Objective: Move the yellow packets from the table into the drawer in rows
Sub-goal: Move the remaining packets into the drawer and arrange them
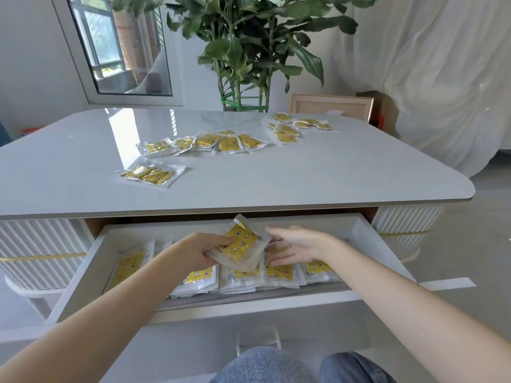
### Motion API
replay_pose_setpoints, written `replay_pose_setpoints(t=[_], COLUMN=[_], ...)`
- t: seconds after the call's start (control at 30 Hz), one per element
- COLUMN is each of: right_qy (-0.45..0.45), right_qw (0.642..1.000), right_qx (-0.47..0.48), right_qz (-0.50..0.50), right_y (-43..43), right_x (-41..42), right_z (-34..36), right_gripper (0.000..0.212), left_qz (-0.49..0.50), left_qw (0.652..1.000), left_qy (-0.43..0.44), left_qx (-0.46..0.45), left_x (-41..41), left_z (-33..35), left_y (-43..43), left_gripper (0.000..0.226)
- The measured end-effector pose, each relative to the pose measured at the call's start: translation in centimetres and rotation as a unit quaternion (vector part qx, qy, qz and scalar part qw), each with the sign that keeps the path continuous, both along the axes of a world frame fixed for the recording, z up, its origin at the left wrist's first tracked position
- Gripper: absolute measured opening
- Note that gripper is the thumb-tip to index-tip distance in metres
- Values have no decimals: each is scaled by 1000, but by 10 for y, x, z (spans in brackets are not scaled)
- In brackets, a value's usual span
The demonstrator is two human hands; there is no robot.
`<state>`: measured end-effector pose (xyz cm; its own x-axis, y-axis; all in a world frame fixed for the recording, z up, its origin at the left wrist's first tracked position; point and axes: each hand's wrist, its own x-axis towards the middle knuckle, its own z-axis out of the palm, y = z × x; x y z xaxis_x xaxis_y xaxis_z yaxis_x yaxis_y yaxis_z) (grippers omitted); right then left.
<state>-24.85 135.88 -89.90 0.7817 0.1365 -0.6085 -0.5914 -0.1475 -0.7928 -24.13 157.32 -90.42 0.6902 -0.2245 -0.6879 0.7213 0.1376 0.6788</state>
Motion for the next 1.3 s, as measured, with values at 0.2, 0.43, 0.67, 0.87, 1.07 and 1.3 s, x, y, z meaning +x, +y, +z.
replay_pose_setpoints(t=[0.2,0.43,0.67,0.87,1.07,1.3], right_qy=[26,29,-12,-32,-57,-213], right_qw=[995,993,977,931,881,788], right_qx=[45,-28,-180,-359,-470,-569], right_qz=[-82,-110,-113,-50,13,106], right_y=[4,-13,-58,-76,-74,-74], right_x=[-5,-12,-7,7,3,-5], right_z=[-6,0,1,-9,-13,-7], right_gripper=[41,12,24,33,8,45], left_qz=[-4,52,-17,-38,-96,-323], left_qw=[999,997,998,996,957,700], left_qy=[-37,-34,-42,-30,-97,-351], left_qx=[-14,-51,45,76,256,531], left_x=[-16,-14,-5,-1,10,2], left_z=[9,15,4,-3,-25,-16], left_y=[-31,-42,-43,-63,-80,-81], left_gripper=[11,26,38,44,33,65])
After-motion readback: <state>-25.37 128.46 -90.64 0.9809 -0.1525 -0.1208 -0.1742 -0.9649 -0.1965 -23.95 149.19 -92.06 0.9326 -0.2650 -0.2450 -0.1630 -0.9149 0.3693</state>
